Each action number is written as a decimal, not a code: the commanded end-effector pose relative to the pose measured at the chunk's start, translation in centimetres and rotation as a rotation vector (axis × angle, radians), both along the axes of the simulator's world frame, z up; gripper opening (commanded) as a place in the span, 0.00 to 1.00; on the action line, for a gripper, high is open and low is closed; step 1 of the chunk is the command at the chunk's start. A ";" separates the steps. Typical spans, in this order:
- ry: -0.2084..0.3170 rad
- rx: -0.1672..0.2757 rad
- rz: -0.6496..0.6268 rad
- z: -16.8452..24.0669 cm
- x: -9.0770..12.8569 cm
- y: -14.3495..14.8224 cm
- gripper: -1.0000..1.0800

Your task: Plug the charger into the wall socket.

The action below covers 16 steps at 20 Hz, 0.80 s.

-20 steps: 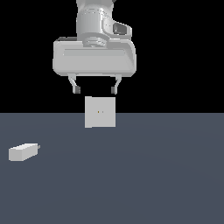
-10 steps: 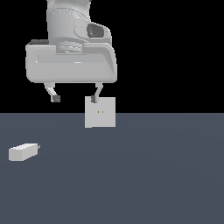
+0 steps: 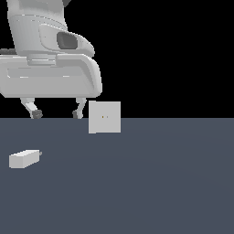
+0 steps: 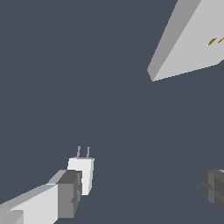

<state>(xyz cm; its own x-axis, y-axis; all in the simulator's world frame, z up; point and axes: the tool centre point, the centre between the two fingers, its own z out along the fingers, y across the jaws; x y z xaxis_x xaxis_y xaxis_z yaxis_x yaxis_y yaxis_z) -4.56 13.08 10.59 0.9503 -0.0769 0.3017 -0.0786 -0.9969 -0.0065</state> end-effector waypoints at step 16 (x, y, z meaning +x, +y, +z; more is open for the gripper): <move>-0.143 -0.019 -0.043 -3.2 -0.5 5.1 0.96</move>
<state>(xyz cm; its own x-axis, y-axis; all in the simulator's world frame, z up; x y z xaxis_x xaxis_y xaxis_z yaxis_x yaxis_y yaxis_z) -5.12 17.86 7.56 0.8985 -0.1065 0.4259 -0.1169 -0.9931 -0.0018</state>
